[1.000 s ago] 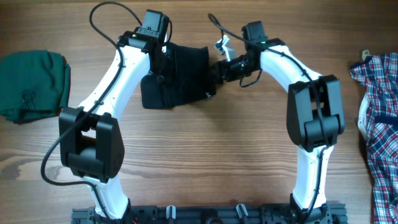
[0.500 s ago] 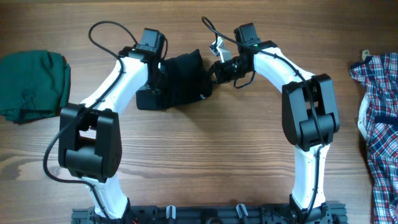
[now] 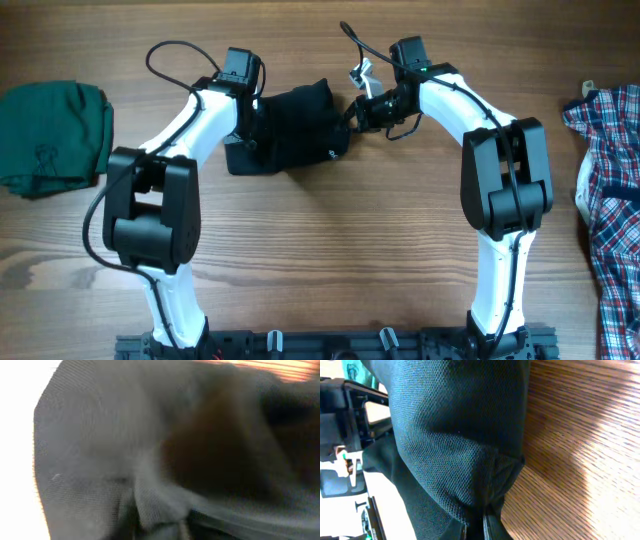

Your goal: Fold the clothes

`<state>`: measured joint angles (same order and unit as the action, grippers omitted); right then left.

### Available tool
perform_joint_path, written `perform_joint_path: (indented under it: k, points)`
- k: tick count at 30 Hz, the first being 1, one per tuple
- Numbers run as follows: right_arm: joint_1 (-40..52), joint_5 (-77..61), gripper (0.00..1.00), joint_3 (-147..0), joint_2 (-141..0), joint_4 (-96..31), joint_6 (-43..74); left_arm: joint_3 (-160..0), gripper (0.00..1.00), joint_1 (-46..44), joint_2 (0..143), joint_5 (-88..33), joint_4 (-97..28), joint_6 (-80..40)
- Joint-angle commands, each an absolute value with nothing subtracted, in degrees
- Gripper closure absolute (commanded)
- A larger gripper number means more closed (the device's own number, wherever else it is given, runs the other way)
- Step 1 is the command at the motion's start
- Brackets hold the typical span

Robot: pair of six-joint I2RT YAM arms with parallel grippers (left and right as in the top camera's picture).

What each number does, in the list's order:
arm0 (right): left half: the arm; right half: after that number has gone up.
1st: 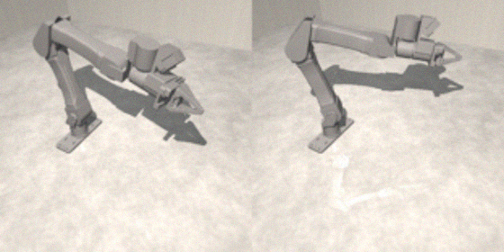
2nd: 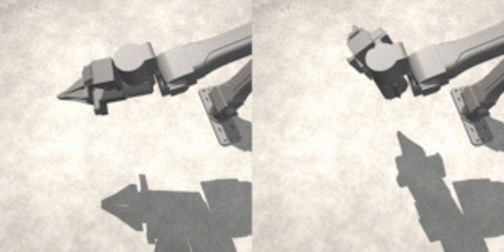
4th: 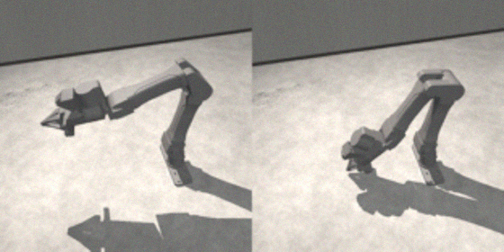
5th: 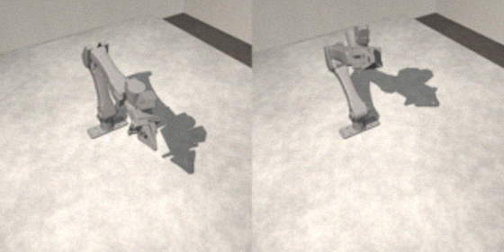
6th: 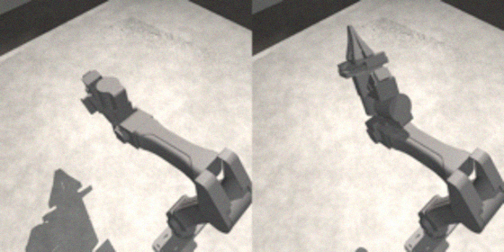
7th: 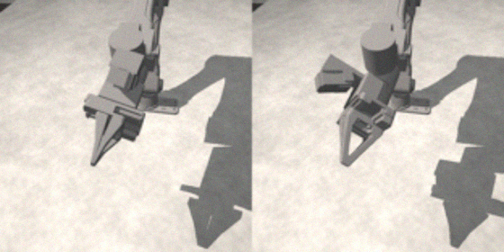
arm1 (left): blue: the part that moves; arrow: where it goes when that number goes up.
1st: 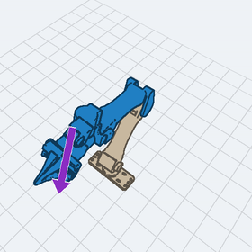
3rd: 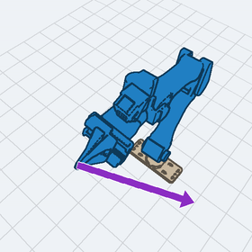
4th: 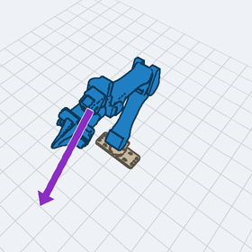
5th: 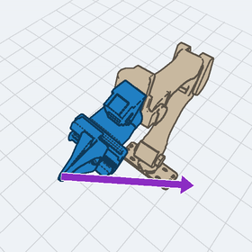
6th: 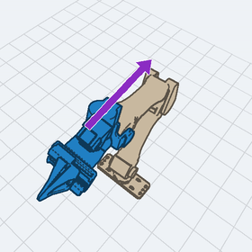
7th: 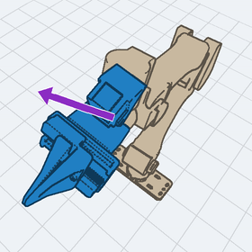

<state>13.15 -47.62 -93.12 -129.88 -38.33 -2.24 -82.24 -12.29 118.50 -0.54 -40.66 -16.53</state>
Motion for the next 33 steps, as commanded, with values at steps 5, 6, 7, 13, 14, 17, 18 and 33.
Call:
perform_joint_path:
  k: [5,6,7,13,14,17,18,33]
  points:
    - [9.1,-41.0,0.87,-93.3,-130.7,-39.0,-2.8,-84.4,0.43,-8.1,119.3,15.7,-43.1,-16.5]
    - [9.1,-41.0,0.85,-93.3,-130.7,-39.0,-2.8,-85.3,0.43,-8.3,118.2,15.7,-43.3,-16.5]
    - [9.1,-41.0,0.80,-93.3,-130.7,-39.0,-2.8,-86.0,0.43,-8.6,117.2,15.4,-43.3,-16.6]
    - [9.1,-40.9,0.54,-93.3,-130.7,-39.2,-2.8,-87.4,0.69,-10.2,111.6,-12.3,-40.1,-17.0]
    - [9.1,-40.9,0.48,-93.3,-130.7,-39.2,-2.8,-87.4,0.78,-10.7,111.6,-15.1,-38.5,-17.0]
    - [9.1,-40.9,0.33,-93.3,-130.7,-39.2,-2.8,-87.5,0.86,-13.9,110.2,-18.5,-32.3,-17.0]
    - [9.1,-42.5,0.29,-93.3,-130.7,-39.0,-2.9,-87.4,0.85,-15.9,110.3,-18.4,-31.2,-17.0]
    - [-0.5,-28.3,0.12,-94.4,-118.7,-46.7,-3.3,-87.3,0.77,-22.0,123.7,6.7,-27.9,-13.5]
